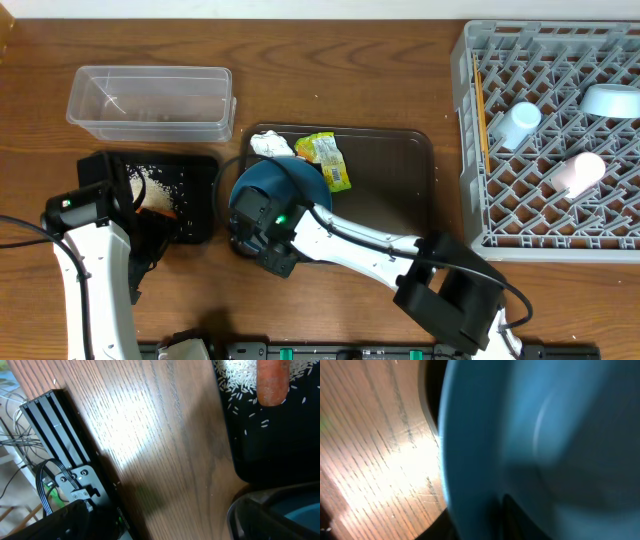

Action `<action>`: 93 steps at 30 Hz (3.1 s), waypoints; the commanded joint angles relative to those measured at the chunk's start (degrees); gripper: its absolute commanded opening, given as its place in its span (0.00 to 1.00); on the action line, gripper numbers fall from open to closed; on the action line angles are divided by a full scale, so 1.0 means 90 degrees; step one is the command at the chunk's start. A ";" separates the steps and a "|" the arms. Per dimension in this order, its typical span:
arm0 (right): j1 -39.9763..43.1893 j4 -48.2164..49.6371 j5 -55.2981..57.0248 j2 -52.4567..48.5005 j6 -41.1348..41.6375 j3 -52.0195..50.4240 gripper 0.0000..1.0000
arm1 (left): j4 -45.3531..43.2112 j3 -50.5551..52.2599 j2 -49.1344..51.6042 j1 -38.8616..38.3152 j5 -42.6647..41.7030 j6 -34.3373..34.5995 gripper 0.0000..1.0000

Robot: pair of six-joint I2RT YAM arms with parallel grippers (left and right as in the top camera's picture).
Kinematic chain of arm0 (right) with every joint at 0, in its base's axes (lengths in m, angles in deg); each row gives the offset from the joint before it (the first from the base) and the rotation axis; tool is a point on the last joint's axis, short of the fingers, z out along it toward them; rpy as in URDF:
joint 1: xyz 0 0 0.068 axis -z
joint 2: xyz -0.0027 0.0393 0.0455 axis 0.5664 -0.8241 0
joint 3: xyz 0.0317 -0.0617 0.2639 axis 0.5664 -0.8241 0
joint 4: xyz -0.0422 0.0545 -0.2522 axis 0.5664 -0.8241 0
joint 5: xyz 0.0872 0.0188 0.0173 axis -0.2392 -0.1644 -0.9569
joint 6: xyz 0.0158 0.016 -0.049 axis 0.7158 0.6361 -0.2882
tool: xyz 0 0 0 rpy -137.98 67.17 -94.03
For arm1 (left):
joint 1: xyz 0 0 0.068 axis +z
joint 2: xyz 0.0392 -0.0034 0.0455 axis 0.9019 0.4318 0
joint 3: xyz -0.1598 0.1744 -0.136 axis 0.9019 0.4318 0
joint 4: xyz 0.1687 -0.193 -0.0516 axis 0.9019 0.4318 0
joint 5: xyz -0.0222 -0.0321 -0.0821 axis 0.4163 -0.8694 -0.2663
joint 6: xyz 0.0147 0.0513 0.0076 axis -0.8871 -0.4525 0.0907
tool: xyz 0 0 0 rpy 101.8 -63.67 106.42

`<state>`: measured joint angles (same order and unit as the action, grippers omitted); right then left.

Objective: Sort waste into correct bins and load items into the dishwasher rack
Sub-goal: 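Lift the blue plate and carry it right to the dish rack, then lower the blue plate into the rack and open the right gripper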

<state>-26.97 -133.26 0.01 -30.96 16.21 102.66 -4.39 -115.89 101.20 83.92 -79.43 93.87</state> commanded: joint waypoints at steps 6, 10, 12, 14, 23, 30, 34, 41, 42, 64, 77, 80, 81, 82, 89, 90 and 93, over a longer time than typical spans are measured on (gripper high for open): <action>-0.0049 -0.0187 0.0017 0.0024 0.0180 0.0459 0.01 | 0.0036 -0.0061 0.0019 0.0039 0.0148 0.0107 0.98; -0.0049 -0.0240 0.0015 0.0024 0.0221 0.0532 0.01 | 0.0036 -0.0061 0.0019 0.0039 0.0148 0.0107 0.98; -0.0046 -0.0328 0.0015 0.0036 0.0289 0.0624 0.01 | 0.0036 -0.0061 0.0019 0.0039 0.0148 0.0107 0.98; -0.0046 -0.0486 0.0007 0.0051 0.0408 0.0797 0.01 | 0.0036 -0.0061 0.0019 0.0039 0.0151 0.0107 0.98; 0.0080 -0.1460 -0.0061 0.0466 0.0789 0.2130 0.01 | 0.0036 -0.0061 0.0019 0.0039 0.0148 0.0107 0.98; 0.0816 -0.1673 -0.0406 0.1438 0.1367 0.2174 0.01 | 0.0036 -0.0061 0.0019 0.0039 0.0148 0.0107 0.98; 0.1710 -0.1989 -0.0903 0.2011 0.1418 0.2174 0.01 | 0.0036 -0.0061 0.0019 0.0039 0.0148 0.0107 0.98; 0.3997 -0.3024 -0.1528 0.2851 0.1137 0.2174 0.01 | 0.0036 -0.0061 0.0019 0.0039 0.0148 0.0107 0.98; 0.4260 -0.3143 -0.1639 0.2914 0.1056 0.2174 0.01 | 0.0036 -0.0061 0.0019 0.0039 0.0151 0.0107 0.98; 1.1356 -0.1841 -0.7193 0.3237 -0.0675 0.0928 0.01 | 0.0036 -0.0061 0.0019 0.0039 0.0148 0.0107 0.98; 1.2298 0.2577 -0.9151 0.2208 0.0682 -0.0733 0.01 | 0.0036 -0.0061 0.0019 0.0039 0.0148 0.0107 0.98; 1.2301 0.3169 -0.9143 0.1943 0.1192 -0.0733 0.01 | 0.0036 -0.0061 0.0019 0.0039 0.0148 0.0107 0.98; 1.2301 0.3288 -0.9083 0.1853 0.1297 -0.0733 0.01 | 0.0036 -0.0061 0.0019 0.0039 0.0148 0.0107 0.98; 1.2305 0.3322 -0.8995 0.1800 0.1365 -0.0733 0.01 | 0.0036 -0.0061 0.0019 0.0039 0.0148 0.0107 0.98; 1.2592 0.3317 -0.8405 0.1654 0.1800 -0.0733 0.01 | 0.0036 -0.0061 0.0019 0.0039 0.0151 0.0107 0.98; 1.2670 0.3317 -0.8403 0.1654 0.1802 -0.0733 0.01 | 0.0036 -0.0061 0.0019 0.0039 0.0148 0.0107 0.98; 1.2910 0.3186 -0.8281 0.1654 0.1826 -0.0733 0.01 | 0.0036 -0.0061 0.0019 0.0039 0.0148 0.0107 0.98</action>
<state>86.86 -104.06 -75.46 -15.84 31.12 95.93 -4.41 -115.89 101.20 83.92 -79.43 93.87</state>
